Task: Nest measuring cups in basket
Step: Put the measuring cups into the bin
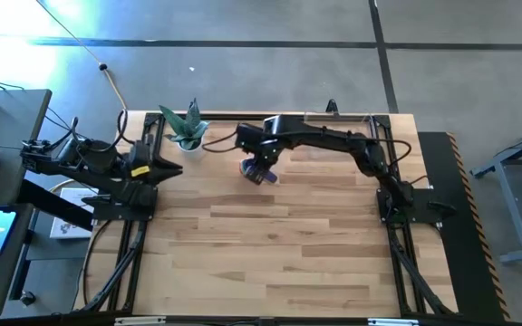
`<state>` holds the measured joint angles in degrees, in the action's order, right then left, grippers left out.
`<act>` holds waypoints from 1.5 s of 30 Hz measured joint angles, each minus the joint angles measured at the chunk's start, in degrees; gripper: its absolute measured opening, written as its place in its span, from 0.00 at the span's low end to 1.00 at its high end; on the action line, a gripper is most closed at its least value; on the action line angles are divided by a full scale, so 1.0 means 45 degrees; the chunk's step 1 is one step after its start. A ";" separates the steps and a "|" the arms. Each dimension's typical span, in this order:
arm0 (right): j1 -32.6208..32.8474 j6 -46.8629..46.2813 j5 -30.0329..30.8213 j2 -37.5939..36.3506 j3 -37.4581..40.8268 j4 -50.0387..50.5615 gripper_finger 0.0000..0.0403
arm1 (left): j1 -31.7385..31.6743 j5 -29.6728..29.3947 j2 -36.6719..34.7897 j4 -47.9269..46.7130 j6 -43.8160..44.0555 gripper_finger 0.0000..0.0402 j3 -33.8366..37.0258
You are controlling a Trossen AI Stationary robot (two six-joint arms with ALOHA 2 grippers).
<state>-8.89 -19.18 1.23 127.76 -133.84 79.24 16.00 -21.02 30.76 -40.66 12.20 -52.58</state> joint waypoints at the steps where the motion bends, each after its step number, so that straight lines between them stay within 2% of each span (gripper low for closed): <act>1: -0.0136 0.0181 -0.0011 0.0000 0.0000 0.0005 0.17 | 0.0002 -0.0272 -0.0002 0.0000 -0.0118 0.12 0.0000; 7: -0.0921 0.1098 -0.0087 -0.0010 0.0000 0.0064 0.30 | 0.0001 -0.1566 -0.0002 0.0010 -0.0517 0.12 0.0000; 13: -0.1506 0.1375 -0.0189 -0.0010 0.0007 0.0126 0.48 | 0.0002 -0.1696 0.0001 0.0010 -0.0417 0.12 0.0000; 19: -0.1830 0.1380 -0.1239 0.0039 0.0024 0.0066 0.59 | -0.0002 -0.1804 -0.0002 0.0010 0.0140 0.12 0.0000; 29: -0.1349 0.1696 -0.1384 0.0087 0.1573 -0.0395 0.60 | 0.0001 -0.1805 0.0001 0.0015 0.0704 0.12 0.0000; 36: -0.1005 0.1958 -0.1384 0.0087 0.2866 -0.1537 0.60 | -0.0002 -0.1805 -0.0001 0.0015 0.0715 0.12 0.0000; 45: -0.0984 0.2071 -0.1496 0.0097 0.3288 -0.2363 0.60 | -0.0001 -0.2106 -0.0004 0.0013 0.0776 0.12 0.0000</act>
<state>-13.32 -9.86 -5.50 128.20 -119.04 68.61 15.99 -30.50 30.74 -40.60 15.69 -52.58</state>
